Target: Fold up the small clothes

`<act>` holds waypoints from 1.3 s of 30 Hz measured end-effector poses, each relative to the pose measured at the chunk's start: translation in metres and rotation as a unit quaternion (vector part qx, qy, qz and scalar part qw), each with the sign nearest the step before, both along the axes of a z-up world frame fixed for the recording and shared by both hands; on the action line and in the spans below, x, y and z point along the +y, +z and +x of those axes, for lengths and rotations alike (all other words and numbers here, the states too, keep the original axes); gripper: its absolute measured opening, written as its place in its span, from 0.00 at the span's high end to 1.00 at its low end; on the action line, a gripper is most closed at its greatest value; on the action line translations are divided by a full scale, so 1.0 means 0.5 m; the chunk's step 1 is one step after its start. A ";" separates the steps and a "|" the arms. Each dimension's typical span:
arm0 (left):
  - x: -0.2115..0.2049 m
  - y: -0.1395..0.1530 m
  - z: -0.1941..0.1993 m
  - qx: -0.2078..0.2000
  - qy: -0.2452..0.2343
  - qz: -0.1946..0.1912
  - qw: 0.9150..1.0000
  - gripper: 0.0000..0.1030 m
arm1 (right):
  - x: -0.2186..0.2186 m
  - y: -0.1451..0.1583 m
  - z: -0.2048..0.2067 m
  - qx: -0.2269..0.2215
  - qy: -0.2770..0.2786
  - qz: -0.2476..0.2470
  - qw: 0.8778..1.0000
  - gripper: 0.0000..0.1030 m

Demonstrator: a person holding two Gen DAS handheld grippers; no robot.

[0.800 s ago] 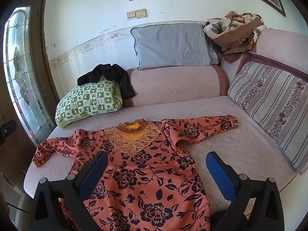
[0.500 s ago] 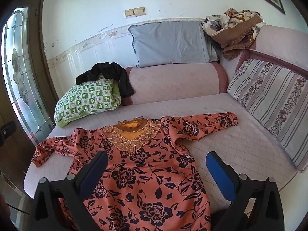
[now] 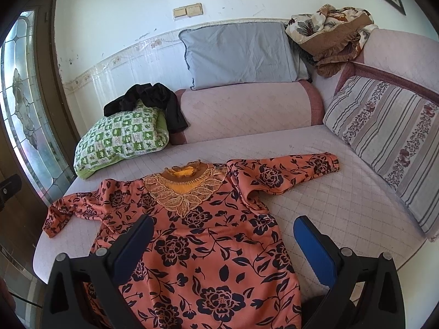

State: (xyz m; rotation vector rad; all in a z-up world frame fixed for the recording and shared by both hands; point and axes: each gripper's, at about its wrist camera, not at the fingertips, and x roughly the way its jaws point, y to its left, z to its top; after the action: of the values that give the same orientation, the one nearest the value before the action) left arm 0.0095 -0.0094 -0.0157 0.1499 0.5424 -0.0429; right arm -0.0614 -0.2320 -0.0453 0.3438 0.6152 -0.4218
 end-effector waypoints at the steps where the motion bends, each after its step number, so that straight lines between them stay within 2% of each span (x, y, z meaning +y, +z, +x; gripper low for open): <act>1: -0.001 -0.001 0.002 0.000 0.000 0.002 1.000 0.00 | -0.001 -0.002 0.001 0.001 0.000 0.001 1.000 0.00; 4: -0.003 -0.004 0.004 -0.003 -0.001 -0.005 1.000 0.00 | -0.004 -0.008 0.006 0.004 0.000 0.006 1.000 0.00; 17: -0.007 -0.017 0.024 -0.030 0.002 0.025 0.999 0.00 | -0.008 -0.031 0.026 0.020 0.003 0.017 1.000 0.00; 27: -0.027 -0.059 0.080 -0.011 0.004 0.041 0.999 0.00 | -0.063 -0.078 0.053 0.039 -0.019 0.040 0.998 0.00; 29: -0.037 -0.086 0.109 -0.002 0.002 0.049 0.999 0.00 | -0.097 -0.095 0.060 0.037 -0.029 0.051 0.998 0.00; 31: -0.043 -0.131 0.156 0.028 -0.008 0.058 0.998 0.00 | -0.151 -0.121 0.069 0.029 -0.034 0.078 0.996 0.00; 33: -0.049 -0.191 0.208 0.060 -0.021 0.057 0.996 0.00 | -0.232 -0.160 0.076 0.008 -0.035 0.133 0.991 0.00; 36: -0.053 -0.297 0.288 0.100 -0.028 0.040 0.994 0.00 | -0.392 -0.251 0.085 -0.024 -0.068 0.226 0.972 0.03; 38: -0.051 -0.356 0.320 0.095 -0.021 0.033 0.995 0.00 | -0.501 -0.321 0.075 -0.053 -0.120 0.294 0.947 0.20; 39: -0.048 -0.383 0.322 0.094 -0.019 0.039 0.995 0.00 | -0.543 -0.349 0.069 -0.069 -0.140 0.324 0.933 0.23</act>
State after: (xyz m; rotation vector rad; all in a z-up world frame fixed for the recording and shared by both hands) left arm 0.1705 -0.0335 -0.2074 0.2343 0.7302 -0.0743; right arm -0.0268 -0.5033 -0.2200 1.0956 0.5572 -0.4548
